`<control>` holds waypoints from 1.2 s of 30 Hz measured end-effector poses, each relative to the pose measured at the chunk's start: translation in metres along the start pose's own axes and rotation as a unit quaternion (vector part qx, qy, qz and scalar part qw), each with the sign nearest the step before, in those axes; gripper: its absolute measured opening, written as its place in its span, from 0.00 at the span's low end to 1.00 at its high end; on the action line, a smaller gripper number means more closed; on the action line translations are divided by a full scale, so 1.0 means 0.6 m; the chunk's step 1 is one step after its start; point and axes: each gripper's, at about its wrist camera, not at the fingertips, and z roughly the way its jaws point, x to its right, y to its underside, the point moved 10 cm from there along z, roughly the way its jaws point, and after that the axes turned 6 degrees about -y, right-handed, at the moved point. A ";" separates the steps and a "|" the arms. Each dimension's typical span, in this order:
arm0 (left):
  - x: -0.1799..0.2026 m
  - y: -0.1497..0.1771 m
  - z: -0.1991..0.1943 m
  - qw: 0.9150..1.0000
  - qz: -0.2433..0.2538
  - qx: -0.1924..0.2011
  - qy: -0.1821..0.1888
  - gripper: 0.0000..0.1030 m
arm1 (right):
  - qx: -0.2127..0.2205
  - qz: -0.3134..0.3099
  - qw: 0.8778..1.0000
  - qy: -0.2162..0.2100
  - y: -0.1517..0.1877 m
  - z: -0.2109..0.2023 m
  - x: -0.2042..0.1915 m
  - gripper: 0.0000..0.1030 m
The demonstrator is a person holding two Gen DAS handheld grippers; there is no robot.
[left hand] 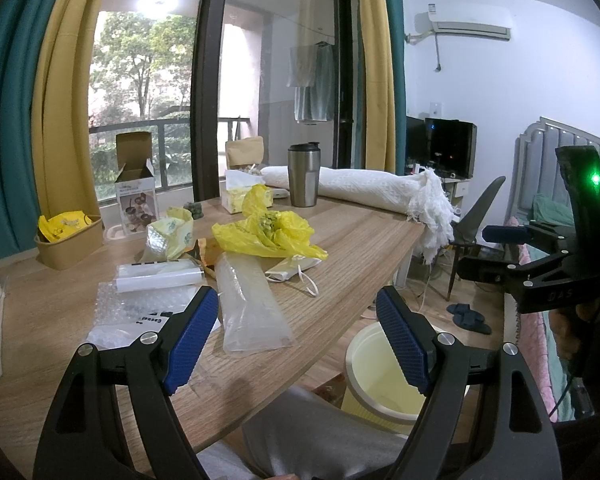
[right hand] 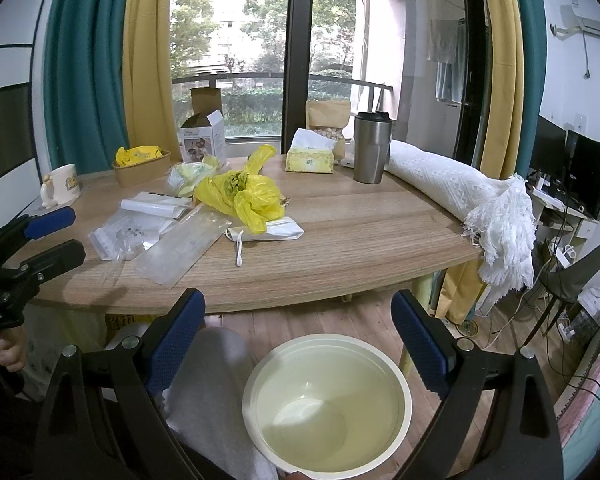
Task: Collect trash
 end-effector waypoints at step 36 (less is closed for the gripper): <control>-0.125 0.011 0.048 0.997 -0.055 -0.040 -0.043 0.81 | -0.034 -0.017 0.999 -0.012 -0.028 0.102 -0.027 0.91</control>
